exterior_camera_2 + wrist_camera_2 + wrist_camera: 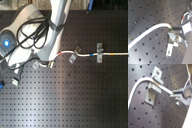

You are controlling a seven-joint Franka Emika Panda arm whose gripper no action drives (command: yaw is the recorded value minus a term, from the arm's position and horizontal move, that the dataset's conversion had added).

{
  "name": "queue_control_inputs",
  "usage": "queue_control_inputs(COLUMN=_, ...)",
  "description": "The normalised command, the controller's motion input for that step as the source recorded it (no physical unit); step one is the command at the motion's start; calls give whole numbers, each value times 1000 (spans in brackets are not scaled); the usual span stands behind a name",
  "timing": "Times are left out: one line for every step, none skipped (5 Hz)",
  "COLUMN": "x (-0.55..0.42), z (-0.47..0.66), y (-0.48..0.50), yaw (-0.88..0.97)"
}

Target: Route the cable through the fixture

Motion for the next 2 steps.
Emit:
queue_control_inputs(x=-33, z=497, y=112, yaw=86)
queue_control_inputs(x=-17, z=114, y=60, yaw=40)
